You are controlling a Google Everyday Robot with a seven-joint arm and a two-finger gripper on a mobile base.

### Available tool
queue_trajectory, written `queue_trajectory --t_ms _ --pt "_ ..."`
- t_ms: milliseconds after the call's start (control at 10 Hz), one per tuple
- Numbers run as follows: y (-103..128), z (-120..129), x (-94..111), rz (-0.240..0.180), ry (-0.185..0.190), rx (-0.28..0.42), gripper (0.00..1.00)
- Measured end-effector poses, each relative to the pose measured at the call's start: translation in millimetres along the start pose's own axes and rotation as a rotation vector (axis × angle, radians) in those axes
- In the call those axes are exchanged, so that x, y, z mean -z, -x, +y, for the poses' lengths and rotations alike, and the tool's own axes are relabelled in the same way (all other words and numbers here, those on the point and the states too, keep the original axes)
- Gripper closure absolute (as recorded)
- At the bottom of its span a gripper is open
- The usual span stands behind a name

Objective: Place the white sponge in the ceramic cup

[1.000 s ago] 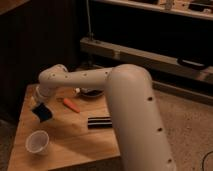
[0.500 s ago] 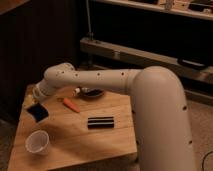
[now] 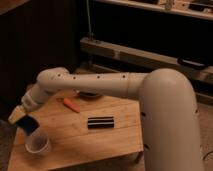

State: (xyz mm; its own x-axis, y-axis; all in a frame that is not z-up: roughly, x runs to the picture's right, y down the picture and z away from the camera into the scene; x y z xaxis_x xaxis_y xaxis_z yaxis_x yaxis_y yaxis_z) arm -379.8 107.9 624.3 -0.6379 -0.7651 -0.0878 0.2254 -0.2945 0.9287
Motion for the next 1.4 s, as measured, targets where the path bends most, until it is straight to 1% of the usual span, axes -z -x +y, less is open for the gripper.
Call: queue_trajectory --t_ms 200,300,500,800,1000,1200,1400 --pt "16 -23 1 -0.037 -0.022 0.034 0.47" --pt "23 -27 5 -0.047 -0.019 0.040 0.47" --pt "33 -31 1 -0.066 -0.013 0.041 0.47" --pt "42 -28 -3 -0.053 -0.010 0.045 0.47" --pt "43 -29 -6 -0.036 -0.015 0.080 0.47" --pt "44 -30 -7 -0.008 -0.036 0.128 0.47" --pt "45 -32 -7 0.007 -0.058 0.166 0.47"
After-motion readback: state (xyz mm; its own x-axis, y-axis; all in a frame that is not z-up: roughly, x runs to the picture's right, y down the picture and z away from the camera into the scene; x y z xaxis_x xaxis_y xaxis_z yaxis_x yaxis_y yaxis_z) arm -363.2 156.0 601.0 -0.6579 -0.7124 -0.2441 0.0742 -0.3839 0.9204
